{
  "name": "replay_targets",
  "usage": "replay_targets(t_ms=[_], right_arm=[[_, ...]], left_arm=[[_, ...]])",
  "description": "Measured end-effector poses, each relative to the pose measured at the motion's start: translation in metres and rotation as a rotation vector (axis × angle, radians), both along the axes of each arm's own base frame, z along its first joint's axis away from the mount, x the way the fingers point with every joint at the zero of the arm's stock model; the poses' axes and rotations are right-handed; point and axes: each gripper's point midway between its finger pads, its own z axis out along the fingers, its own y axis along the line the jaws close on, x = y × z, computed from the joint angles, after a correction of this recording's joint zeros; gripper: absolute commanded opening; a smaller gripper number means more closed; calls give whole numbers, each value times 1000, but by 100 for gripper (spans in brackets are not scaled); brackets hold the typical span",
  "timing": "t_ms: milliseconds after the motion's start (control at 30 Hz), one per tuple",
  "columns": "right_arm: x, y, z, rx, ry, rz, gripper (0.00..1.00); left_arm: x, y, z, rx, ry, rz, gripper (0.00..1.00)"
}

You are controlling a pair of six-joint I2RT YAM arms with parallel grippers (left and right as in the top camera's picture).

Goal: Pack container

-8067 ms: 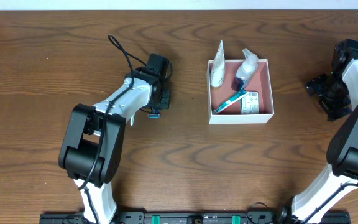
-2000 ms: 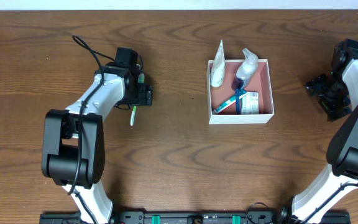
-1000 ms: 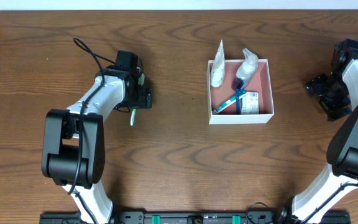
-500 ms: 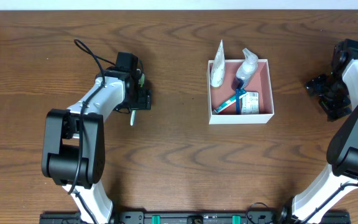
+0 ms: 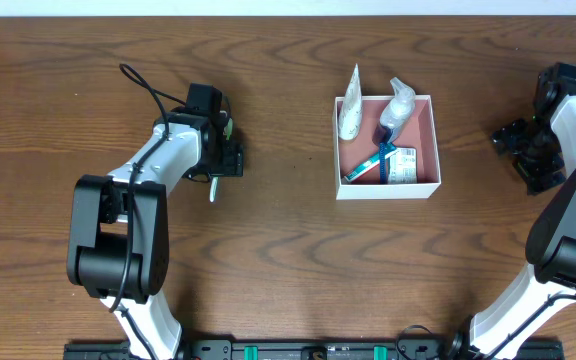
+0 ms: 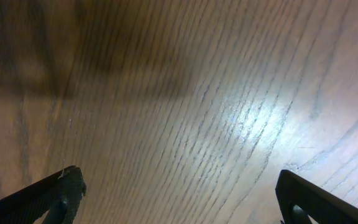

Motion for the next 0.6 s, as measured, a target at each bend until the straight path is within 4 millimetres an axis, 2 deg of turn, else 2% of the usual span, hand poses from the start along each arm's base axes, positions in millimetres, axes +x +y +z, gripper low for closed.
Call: replay_targets(t_ms=[100, 233, 600], right_arm=[[0, 0, 0, 0, 0, 0, 99], [0, 0, 0, 0, 0, 0, 99], [0, 0, 0, 0, 0, 0, 99]], left_arm=[[0, 1, 0, 4, -1, 1, 78], [0, 1, 0, 8, -1, 2, 68], [0, 3, 0, 16, -2, -1, 68]])
